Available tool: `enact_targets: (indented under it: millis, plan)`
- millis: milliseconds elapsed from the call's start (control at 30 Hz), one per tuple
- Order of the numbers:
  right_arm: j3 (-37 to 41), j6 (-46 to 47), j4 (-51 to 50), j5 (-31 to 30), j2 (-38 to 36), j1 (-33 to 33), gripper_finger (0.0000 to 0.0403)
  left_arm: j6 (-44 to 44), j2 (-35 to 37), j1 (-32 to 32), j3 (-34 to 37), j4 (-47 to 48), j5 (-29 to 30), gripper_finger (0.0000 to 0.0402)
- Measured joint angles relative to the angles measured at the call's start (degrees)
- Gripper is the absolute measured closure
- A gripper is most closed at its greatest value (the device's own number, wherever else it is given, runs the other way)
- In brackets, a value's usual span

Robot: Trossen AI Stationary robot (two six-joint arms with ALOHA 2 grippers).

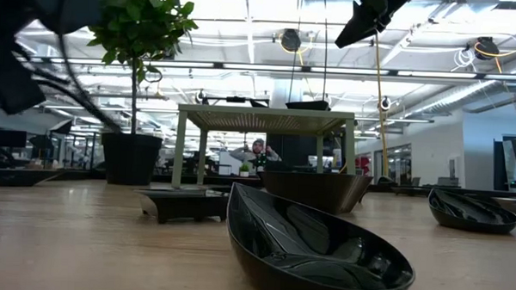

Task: Pick & Place Mini shaped plates
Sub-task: Stack the drop shaped plate on top of the other drop shaped plate on the shelf

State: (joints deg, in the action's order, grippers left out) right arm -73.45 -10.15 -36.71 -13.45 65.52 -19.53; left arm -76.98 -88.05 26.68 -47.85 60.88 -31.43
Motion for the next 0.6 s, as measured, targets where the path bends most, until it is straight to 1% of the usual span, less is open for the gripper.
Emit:
enact_targets:
  millis: [133, 300, 467, 600]
  plan:
    - [0.0, 0.0, 0.0, 0.0, 0.0, 0.0, 0.0261, -3.6, 0.0, 1.6, 0.8, -1.0, 0.3, 0.0350]
    - [0.0, 0.0, 0.0, 0.0, 0.0, 0.0, 0.0261, -4.6, 0.0, 2.0, 0.9, -1.0, 0.6, 0.0295]
    - [0.0, 0.8, 0.0, 0.0, 0.0, 0.0, 0.0261, -4.1, 0.0, 2.0, 0.9, -1.2, 4.4, 0.0244]
    - [0.0, 1.1, 0.0, 0.0, 0.0, 0.0, 0.0261, -3.7, 0.0, 2.0, 0.9, -1.2, 7.4, 0.0230]
